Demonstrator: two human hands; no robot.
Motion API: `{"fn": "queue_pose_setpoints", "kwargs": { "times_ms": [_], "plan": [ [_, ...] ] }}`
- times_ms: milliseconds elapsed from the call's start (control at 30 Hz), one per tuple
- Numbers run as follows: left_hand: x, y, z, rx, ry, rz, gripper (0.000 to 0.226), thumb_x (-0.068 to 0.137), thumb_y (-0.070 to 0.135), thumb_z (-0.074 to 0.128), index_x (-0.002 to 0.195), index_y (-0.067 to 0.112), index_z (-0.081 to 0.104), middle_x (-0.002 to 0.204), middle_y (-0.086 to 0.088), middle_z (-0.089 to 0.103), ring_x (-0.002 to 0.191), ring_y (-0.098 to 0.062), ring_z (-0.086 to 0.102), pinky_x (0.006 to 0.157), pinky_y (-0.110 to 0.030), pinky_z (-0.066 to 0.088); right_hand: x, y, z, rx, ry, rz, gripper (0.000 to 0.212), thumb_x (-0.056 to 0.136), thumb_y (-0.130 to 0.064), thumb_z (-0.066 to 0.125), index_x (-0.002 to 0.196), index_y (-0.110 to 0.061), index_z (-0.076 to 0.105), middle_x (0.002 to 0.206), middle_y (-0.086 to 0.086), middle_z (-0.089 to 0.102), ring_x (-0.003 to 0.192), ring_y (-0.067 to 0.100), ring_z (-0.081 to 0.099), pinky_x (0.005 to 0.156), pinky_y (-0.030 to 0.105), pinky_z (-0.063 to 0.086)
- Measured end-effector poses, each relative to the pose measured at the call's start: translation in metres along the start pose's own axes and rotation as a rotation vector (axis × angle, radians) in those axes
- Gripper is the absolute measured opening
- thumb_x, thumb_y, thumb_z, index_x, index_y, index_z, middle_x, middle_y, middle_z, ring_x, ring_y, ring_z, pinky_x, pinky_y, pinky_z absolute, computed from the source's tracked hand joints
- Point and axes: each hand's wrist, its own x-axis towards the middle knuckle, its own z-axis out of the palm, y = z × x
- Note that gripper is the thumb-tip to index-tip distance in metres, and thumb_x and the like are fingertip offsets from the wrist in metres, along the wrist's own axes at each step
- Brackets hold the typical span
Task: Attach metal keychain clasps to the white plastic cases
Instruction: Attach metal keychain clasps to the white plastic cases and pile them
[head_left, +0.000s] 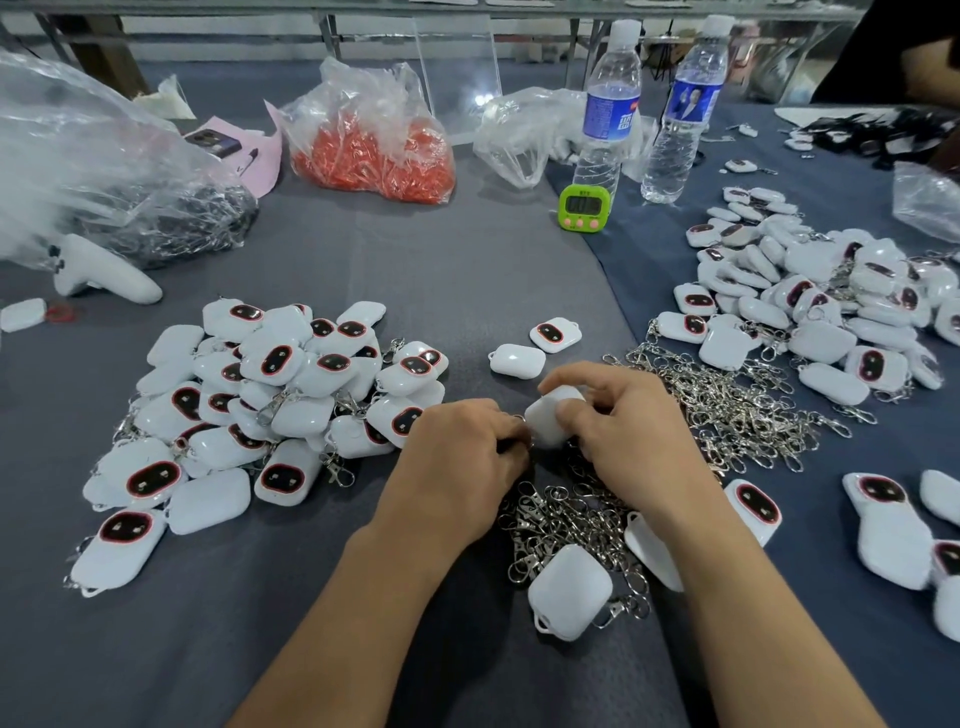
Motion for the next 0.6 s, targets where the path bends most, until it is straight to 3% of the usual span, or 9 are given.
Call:
{"fn": "queue_pose_setpoints", "kwargs": {
  "times_ms": [167,600],
  "plan": [
    [-0.0004,-0.0011,0.0016,0.043,0.009,0.008,0.014,0.089,0.023,0.068,0.096,0.025,0.080,0.080,0.000,0.067,0.078,-0.021,0.060,0.074,-0.043,0.045,0.0004,-0.0018,-0.0019,-0.046,-0.013,-0.027,0.029,0.086,-0.014,0.066,0.086,-0.042,0.074,0.061,-0.004,0.062,0.044,0.005,0.047,0.045,0.013,0.035],
    [-0.0026,-0.0030,0.0053,0.141,0.102,0.053,0.012,0.086,0.030,0.067,0.087,0.029,0.079,0.074,0.003,0.069,0.071,-0.019,0.061,0.066,-0.037,0.047,-0.0004,-0.0043,-0.0054,-0.024,-0.037,0.000,0.031,0.083,-0.011,0.066,0.083,-0.041,0.075,0.053,-0.004,0.060,0.044,0.010,0.051,0.047,0.021,0.041]
  ]
}}
